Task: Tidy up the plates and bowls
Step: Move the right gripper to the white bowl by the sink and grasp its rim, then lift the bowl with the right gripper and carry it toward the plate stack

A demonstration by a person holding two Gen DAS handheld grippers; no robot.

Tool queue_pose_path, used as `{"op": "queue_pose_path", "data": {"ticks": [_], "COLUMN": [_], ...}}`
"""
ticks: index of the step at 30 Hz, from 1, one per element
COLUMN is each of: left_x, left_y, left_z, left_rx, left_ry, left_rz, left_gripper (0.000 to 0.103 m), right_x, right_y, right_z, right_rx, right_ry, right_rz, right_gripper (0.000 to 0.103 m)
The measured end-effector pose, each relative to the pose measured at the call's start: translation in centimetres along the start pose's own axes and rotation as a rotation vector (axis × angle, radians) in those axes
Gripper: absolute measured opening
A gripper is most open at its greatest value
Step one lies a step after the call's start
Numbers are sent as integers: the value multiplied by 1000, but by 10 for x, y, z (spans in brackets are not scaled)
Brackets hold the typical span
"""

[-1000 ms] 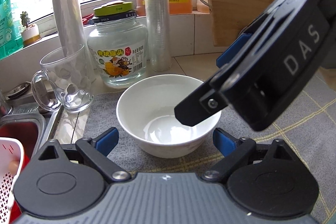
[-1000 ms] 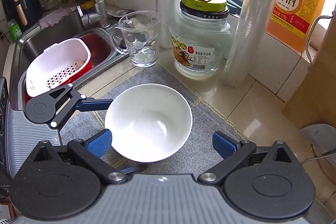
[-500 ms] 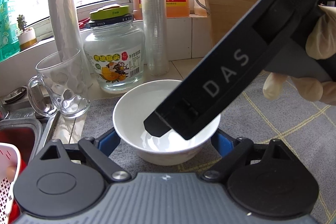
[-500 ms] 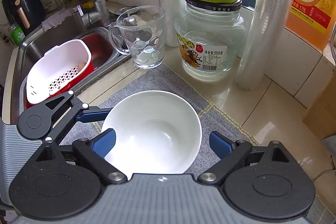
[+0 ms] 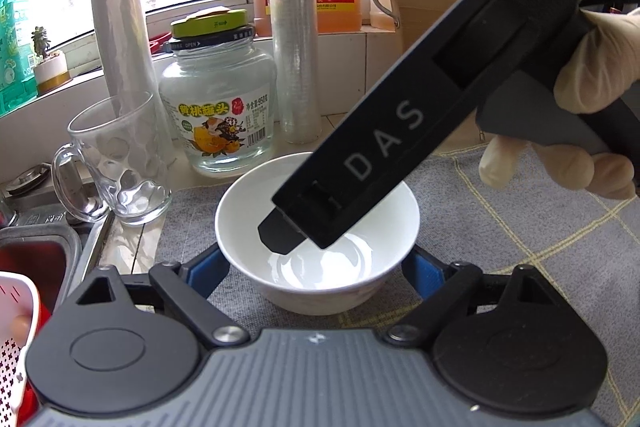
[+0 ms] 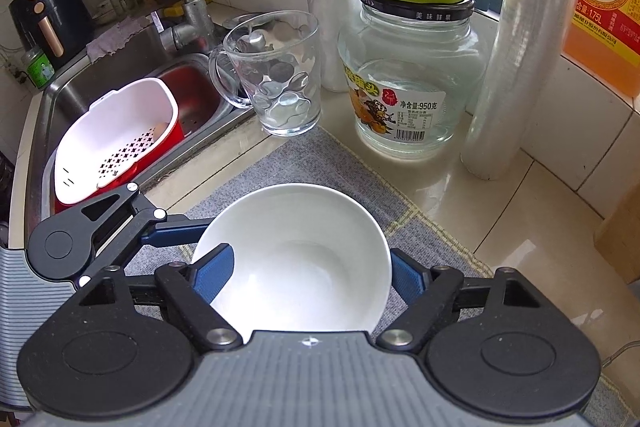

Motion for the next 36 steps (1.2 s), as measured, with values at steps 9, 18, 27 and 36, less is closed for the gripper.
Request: {"op": "queue_pose_path", "data": {"ticks": [9,18,27,36], "left_x": [0,5,19,36], "left_y": [-1,-1,-3,-5], "left_z": [0,-8,-28,-50], "left_rx": [-7,-15,-22,-33], "left_ry": [5,20,50,90], "left_rz": [8,21,41,72], "left_gripper": [92,92,92,92], "right_x": [0,-5,-12,-22], "right_y": [0,2,10,25], "right_z": [0,-8,-29,-61], "right_rx": [-1,-6,0,18], "right_ry": [-7,2,-11,-19], "right_rz": [6,9,46,82], "right_gripper": [87,87,87,87]}}
Point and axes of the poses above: each gripper's, at about its wrist camera, not at the fingertips, and z roughly the way its jaws point, x to its right, y to its underside, the point moved 5 cm from there along z, roughly the way its jaws point, and after that the axes turned 6 degrees about x, right-handed, at the moved point
